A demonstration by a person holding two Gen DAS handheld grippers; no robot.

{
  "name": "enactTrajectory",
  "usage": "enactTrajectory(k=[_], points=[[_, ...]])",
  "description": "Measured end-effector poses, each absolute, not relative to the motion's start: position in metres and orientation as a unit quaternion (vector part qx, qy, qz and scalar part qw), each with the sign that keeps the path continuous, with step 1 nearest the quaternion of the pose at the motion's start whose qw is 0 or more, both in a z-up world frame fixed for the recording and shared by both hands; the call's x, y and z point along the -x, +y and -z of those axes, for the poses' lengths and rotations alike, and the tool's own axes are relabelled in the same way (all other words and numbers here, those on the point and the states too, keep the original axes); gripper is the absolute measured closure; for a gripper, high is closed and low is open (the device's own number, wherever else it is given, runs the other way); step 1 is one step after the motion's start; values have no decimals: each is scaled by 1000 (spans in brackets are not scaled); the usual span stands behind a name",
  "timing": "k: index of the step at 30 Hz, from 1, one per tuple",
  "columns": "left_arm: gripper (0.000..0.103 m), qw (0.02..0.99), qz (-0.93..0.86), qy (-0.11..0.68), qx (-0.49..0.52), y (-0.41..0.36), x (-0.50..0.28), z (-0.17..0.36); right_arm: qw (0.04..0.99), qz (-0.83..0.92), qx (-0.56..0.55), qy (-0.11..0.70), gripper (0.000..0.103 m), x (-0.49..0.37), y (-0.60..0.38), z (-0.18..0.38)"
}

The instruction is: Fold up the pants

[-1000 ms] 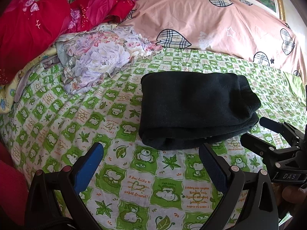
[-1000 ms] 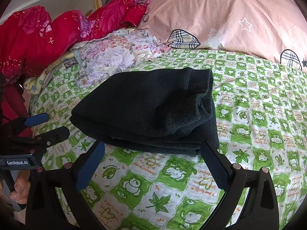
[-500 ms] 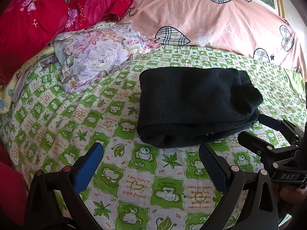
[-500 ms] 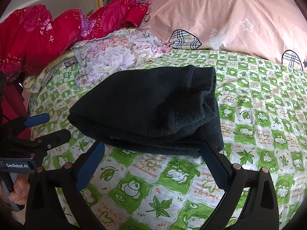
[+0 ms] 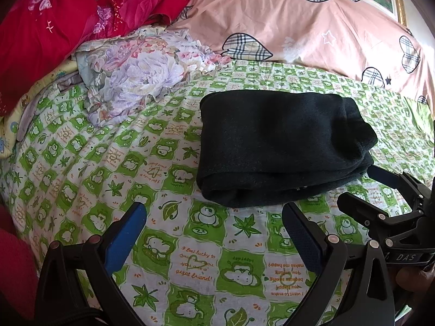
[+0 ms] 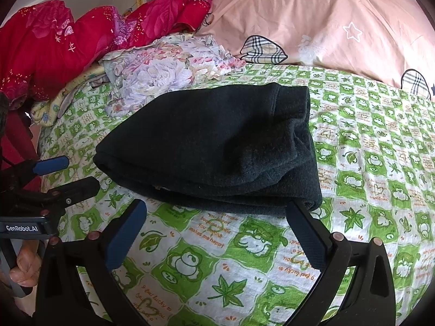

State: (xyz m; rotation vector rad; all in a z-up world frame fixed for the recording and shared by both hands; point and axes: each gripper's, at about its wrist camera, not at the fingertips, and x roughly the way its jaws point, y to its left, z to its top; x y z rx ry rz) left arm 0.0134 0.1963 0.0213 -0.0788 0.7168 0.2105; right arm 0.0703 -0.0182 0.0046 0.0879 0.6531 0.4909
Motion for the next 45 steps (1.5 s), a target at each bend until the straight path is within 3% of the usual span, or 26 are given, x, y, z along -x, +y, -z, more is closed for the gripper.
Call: enactTrajectory(k=[30, 45], points=[[3, 931, -97, 350, 36, 195, -14, -23, 916, -238, -46, 319, 1, -72, -19, -5], [3, 930, -113, 347, 34, 203, -15, -34, 918, -243, -34, 312, 1, -72, -17, -34]])
